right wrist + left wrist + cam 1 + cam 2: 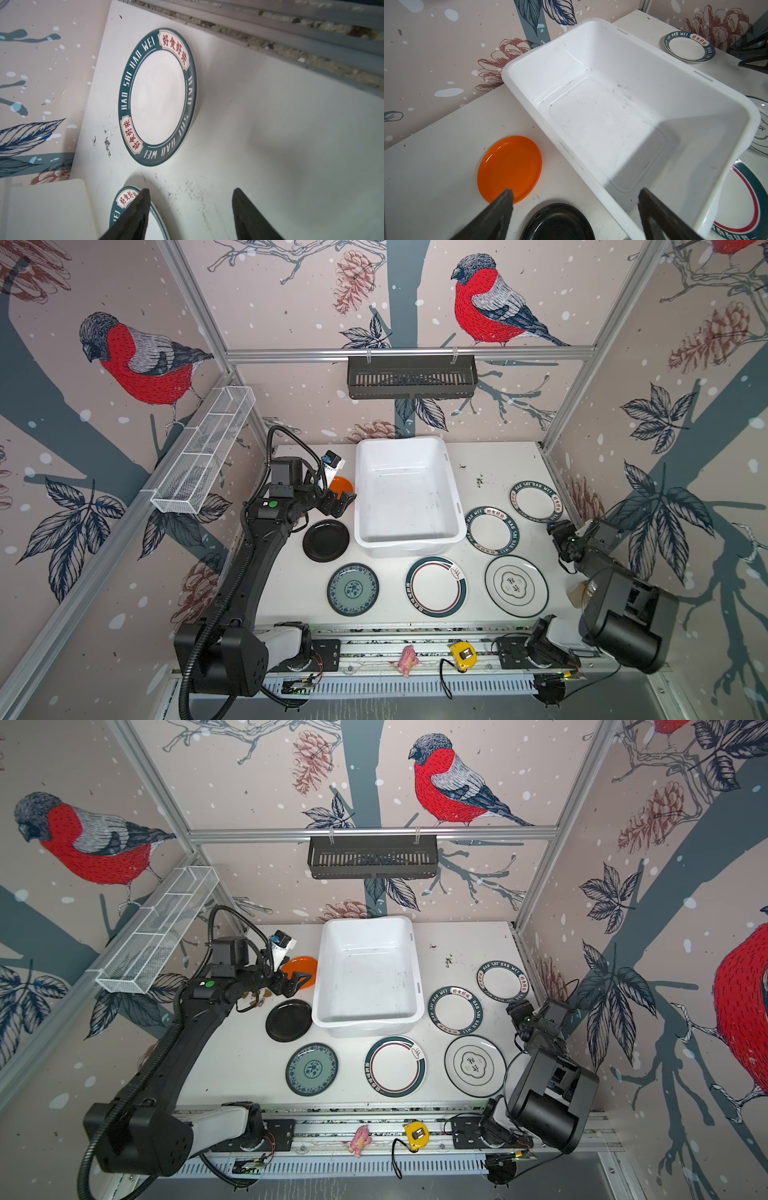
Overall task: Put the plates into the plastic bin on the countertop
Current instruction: 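Move the right gripper toward the far green-rimmed plate while the left reaches the orange plate, then grasp the edge of the far green-rimmed white plate with the right gripper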
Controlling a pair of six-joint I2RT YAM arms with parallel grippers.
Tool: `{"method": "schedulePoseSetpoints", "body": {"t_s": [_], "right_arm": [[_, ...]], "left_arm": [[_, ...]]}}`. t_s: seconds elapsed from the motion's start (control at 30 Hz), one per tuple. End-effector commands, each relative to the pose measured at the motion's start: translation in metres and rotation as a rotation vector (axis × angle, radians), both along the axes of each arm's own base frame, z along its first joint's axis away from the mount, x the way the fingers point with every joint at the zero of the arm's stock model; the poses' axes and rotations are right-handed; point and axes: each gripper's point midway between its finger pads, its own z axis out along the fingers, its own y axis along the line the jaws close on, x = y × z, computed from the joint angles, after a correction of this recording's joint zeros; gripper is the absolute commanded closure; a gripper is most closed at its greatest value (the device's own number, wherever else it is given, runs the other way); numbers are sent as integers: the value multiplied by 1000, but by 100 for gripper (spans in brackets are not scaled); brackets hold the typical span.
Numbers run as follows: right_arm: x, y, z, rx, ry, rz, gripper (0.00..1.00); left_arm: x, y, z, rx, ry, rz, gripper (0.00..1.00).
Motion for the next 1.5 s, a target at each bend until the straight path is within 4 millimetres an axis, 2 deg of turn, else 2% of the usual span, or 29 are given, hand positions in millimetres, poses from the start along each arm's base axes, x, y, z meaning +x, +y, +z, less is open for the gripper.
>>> {"method": "schedulePoseSetpoints", "body": {"t_s": [0.0,0.27,0.57,0.7,1.03,1.47], "right_arm": [[9,4,-1,23,-29,34,39],[13,3,-9,58,-31,2,42],[17,-2,-14,106,-62,-88,43],[20,-3,-17,127,-70,-105,44],[24,-5,-21,138,-72,-108,44],[35,-9,-25,157,-78,-107,46]], "left_arm": [[2,-7,5,-8,-42,-49,7],[9,-15,9,-41,-56,-75,7],[17,-16,10,-43,-57,-69,7],[27,-7,26,-55,-59,15,7],[27,-7,49,-102,-60,50,7],[25,-14,46,-133,-52,10,7]]}}
